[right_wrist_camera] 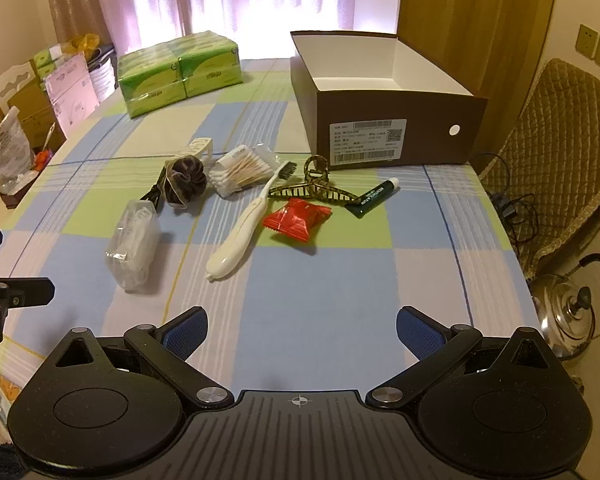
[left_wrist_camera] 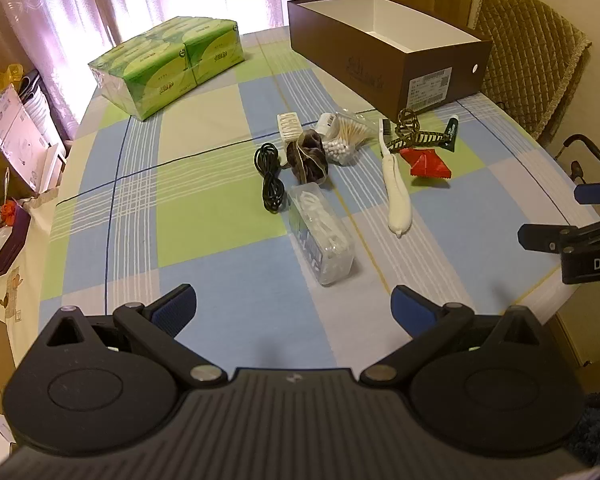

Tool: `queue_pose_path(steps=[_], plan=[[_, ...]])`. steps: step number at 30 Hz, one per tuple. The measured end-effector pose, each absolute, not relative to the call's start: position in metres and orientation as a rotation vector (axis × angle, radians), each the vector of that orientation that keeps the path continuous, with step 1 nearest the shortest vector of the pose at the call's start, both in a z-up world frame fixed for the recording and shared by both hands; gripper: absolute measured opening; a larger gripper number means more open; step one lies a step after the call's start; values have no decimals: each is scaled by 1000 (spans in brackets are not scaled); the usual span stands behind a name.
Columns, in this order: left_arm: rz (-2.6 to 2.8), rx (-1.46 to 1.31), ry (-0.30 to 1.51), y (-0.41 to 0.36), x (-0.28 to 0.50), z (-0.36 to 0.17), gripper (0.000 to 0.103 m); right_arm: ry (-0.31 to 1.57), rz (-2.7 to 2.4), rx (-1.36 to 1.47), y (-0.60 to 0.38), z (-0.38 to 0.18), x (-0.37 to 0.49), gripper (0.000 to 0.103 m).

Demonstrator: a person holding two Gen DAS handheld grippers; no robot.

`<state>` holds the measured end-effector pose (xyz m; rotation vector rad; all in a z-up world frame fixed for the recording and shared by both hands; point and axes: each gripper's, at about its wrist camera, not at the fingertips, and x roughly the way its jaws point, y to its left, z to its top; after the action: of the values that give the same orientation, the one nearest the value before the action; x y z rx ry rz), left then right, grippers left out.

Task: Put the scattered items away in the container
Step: 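Reach the right gripper to the green tube while the left reaches the clear case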

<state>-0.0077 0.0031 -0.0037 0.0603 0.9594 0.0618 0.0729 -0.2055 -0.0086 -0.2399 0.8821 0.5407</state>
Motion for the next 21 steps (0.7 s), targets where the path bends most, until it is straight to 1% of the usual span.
queue_pose_path(steps=[21], plan=[[98, 3, 1012, -9, 29, -13, 102, 929, 583, -231, -216, -22, 124, 103]])
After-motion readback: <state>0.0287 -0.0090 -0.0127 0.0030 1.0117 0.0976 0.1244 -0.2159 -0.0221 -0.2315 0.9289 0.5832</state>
